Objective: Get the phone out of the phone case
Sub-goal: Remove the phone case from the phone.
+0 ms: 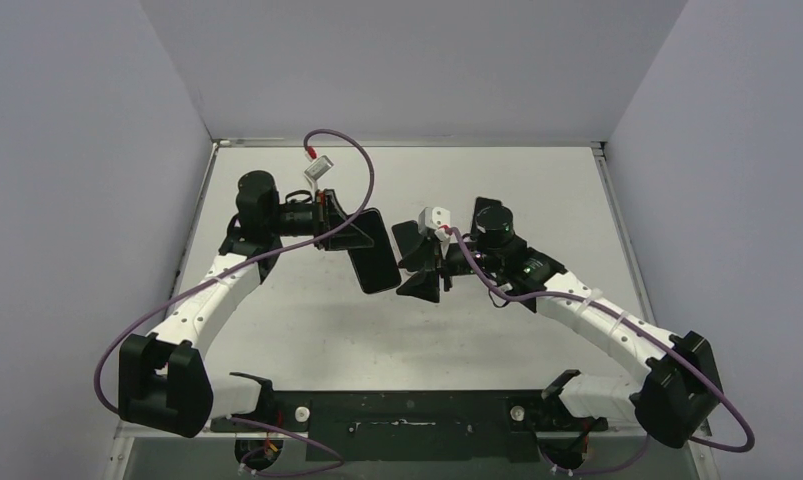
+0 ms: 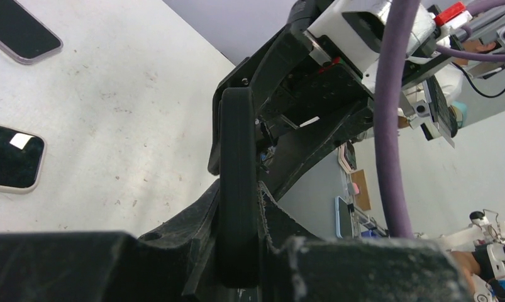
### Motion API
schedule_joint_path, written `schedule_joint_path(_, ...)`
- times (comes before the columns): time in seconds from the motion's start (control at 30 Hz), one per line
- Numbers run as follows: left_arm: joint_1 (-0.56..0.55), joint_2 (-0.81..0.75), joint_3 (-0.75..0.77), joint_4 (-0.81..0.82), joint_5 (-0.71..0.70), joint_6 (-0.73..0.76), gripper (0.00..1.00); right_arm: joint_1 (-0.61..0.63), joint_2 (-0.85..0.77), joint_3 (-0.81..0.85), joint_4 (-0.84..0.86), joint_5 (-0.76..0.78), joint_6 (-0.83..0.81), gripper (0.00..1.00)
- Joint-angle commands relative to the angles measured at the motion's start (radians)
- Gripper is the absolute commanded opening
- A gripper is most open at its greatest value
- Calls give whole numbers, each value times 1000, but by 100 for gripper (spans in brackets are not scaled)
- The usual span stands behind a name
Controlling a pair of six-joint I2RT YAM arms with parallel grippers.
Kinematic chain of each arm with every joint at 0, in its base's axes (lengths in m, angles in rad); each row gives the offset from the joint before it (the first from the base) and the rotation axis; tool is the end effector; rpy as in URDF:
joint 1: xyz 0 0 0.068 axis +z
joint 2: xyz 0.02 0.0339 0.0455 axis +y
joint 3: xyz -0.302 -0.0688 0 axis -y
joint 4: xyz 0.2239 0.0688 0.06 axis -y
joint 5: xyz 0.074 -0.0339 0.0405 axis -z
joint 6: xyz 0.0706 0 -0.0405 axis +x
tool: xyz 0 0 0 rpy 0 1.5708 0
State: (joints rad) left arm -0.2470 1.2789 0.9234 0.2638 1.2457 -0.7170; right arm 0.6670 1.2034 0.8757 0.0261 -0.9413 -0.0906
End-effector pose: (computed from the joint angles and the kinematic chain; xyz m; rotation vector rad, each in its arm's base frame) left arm 0.2358 -0.1284 0.3722 0.6488 1.8053 -1.6997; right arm 0.1636 0.2015 0.3458 -1.3017 1.4336 1.2640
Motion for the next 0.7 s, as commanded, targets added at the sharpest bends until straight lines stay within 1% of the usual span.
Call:
schedule_joint_path(0.0,-2,-12,66,56,86,22,0,16,37,71,-23,-80,-82,52)
schedule_joint_path(0.2,-2,-10,67,60,139,22,0,20,64,96,-23,-117,-99,30)
schedule_joint_path(0.3,-3,-2,71,65,151,6,0,24,74,102,-61,-124,-129,19)
schedule_joint_path(0.43,-10,3,70,87,172,-42,0,34,85,121,-103,-104,-197,2)
schedule_joint_path(0.47,-14,3,65,97,175,-55,0,36,90,129,-112,-92,-214,0)
schedule_joint_path(0.67,-41,-13,10,219,177,-164,0,43,119,153,-114,-8,-278,0)
